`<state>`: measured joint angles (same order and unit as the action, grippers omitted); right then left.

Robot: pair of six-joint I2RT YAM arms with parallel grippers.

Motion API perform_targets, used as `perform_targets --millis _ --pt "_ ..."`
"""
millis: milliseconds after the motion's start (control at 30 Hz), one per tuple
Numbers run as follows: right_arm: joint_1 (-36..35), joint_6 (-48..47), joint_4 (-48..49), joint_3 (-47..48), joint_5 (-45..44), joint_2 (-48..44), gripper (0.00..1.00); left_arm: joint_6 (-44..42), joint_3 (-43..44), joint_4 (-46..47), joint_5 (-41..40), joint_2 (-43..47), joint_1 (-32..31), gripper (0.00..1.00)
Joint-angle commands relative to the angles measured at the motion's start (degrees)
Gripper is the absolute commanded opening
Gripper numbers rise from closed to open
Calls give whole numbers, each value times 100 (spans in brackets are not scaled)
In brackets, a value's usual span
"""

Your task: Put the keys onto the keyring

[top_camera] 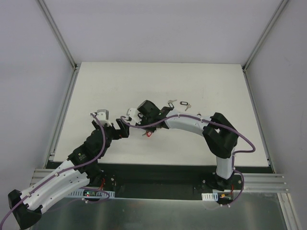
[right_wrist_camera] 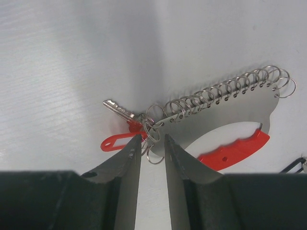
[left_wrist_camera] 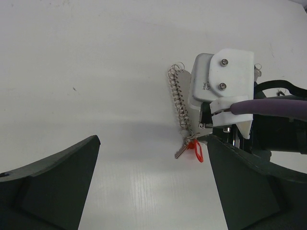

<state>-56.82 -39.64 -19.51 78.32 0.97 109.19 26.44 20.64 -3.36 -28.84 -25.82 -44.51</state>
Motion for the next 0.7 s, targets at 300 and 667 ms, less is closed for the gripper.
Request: perform_targets --millis 300,667 --pt "-14 -290 -211 280 193 243 29 11 -78 -25 -131 7 66 95" --pt "30 -325 -106 297 79 375 25 19 -87 -25 -139 -1 66 95"
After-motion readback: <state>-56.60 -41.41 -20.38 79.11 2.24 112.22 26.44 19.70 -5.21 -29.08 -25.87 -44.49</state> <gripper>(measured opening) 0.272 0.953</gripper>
